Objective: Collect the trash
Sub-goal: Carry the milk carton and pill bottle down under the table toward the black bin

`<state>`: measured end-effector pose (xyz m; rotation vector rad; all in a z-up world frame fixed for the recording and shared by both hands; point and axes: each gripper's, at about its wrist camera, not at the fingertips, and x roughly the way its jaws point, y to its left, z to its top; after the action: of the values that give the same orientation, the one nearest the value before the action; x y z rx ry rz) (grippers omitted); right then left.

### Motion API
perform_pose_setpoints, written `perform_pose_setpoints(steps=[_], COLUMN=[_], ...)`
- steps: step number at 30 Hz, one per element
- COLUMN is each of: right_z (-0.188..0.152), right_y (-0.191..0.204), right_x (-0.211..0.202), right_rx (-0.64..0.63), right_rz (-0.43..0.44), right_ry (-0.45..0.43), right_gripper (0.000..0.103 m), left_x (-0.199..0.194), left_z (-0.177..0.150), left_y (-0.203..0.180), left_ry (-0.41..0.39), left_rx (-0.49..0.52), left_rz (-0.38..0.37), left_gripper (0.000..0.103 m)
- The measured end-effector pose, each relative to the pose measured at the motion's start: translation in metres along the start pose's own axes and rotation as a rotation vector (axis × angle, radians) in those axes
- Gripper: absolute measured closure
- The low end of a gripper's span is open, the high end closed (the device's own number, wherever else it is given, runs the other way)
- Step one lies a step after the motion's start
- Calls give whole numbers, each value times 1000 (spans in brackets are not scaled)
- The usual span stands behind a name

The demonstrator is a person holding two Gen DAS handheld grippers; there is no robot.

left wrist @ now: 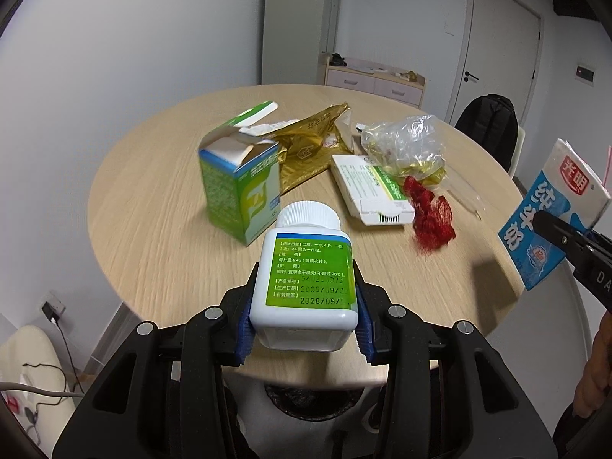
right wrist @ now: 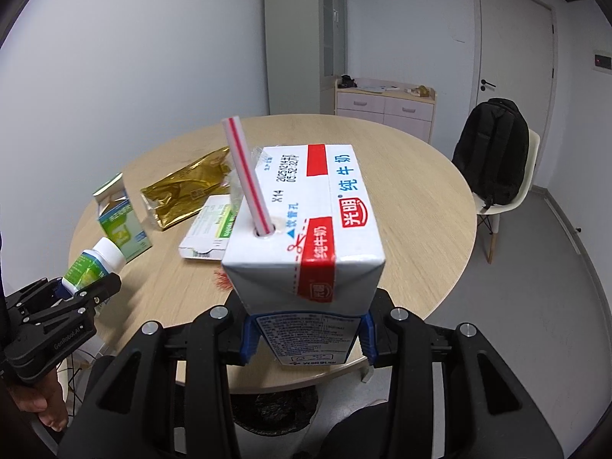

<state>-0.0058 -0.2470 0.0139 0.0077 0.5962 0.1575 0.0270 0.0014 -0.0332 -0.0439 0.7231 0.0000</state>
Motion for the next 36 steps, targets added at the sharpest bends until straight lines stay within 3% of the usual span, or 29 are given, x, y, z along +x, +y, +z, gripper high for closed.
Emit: perform_pose_setpoints(steps=[8,20,27,36], right_z=[-22,-65,-85,-112], right_y=[15,33,46,66], right_x=[-10,-55,-51,-36], right_rx=[-27,-41,-56,-87], right_rz=[17,9,20,12], right_ry=[34,40,70,100], right_gripper=[64,64,64,65], left_x=[-20,-51,-38,-12], left_z=[-32,-81,-109,-130], left_y=[17,18,8,19], left_ry=[28,59,108,158], left_rx=[-35,-52,-25,-62], left_rz=[22,17,1,-32], left_gripper=[62,62,62,62])
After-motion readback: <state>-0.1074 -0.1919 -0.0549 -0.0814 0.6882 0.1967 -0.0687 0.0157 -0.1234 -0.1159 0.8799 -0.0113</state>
